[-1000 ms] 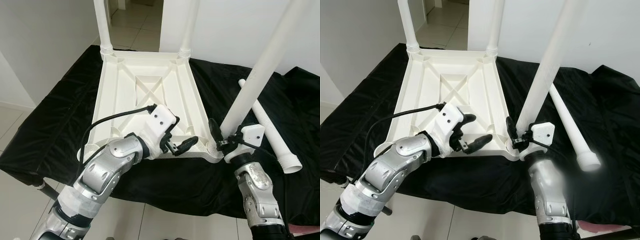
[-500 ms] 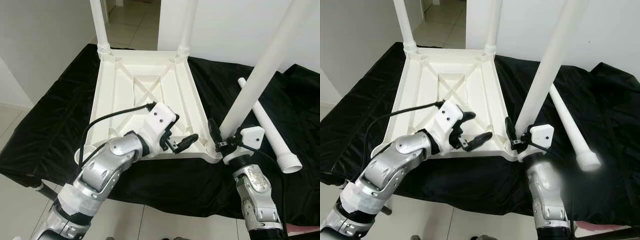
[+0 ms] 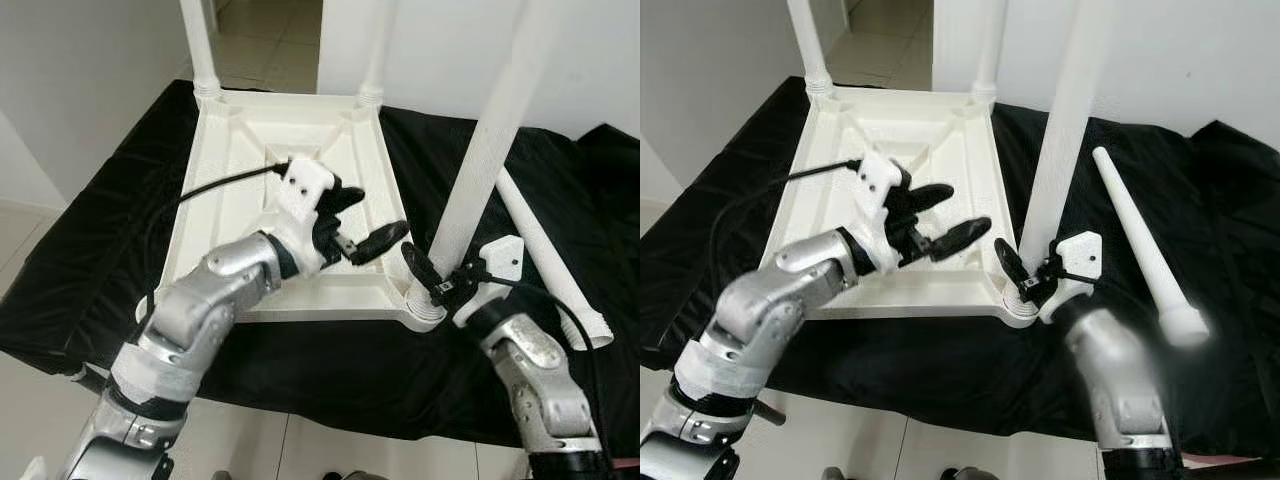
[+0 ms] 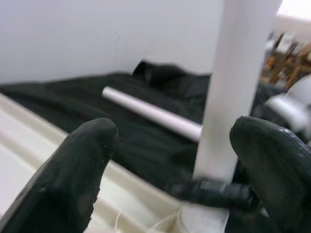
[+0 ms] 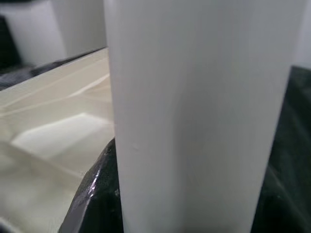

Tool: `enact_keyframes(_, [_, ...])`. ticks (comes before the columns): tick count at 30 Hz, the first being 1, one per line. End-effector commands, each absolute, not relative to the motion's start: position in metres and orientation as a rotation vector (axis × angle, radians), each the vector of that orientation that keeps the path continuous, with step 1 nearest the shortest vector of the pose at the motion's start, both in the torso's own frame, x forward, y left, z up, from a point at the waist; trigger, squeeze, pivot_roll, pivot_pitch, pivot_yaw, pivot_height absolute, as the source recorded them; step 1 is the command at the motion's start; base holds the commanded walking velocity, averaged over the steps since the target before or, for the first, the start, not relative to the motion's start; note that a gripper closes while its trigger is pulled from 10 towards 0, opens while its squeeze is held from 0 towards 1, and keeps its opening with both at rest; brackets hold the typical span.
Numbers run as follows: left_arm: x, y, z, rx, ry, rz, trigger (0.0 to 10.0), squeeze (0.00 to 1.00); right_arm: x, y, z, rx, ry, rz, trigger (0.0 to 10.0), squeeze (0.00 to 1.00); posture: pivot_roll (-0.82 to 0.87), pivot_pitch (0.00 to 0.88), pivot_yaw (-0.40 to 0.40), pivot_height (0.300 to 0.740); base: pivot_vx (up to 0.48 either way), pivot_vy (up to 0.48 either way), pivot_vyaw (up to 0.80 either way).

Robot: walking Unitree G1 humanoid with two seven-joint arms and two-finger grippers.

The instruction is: Building children table

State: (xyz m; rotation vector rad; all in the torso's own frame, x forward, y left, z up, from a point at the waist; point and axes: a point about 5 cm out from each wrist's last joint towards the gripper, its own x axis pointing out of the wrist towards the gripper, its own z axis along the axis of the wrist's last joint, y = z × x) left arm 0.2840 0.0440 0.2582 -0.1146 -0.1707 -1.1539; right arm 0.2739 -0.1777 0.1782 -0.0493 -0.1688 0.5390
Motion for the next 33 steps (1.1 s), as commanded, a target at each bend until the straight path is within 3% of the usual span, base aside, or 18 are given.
enact_keyframes(1, [0.270,0.039,0.265,-0.115,-0.199,-1.398,10.0,0.00,0.274,-0.175,0.180,-0.032,-0.155,0.581,10.0,0.00,0.00,0.089,-0.044,0.740,0.000,0.000,0.00])
enact_keyframes(13, [0.265,0.028,0.282,-0.084,-0.189,-1.616,10.0,0.00,0.285,-0.175,0.206,-0.112,-0.088,0.832,10.0,0.00,-0.02,0.078,-0.044,0.740,0.000,0.000,0.00])
enact_keyframes(33, [0.266,0.014,0.305,-0.114,-0.232,-1.725,10.0,0.00,0.280,-0.165,0.211,-0.159,0.005,1.097,10.0,0.00,-0.03,0.090,-0.043,0.740,0.000,0.000,0.00])
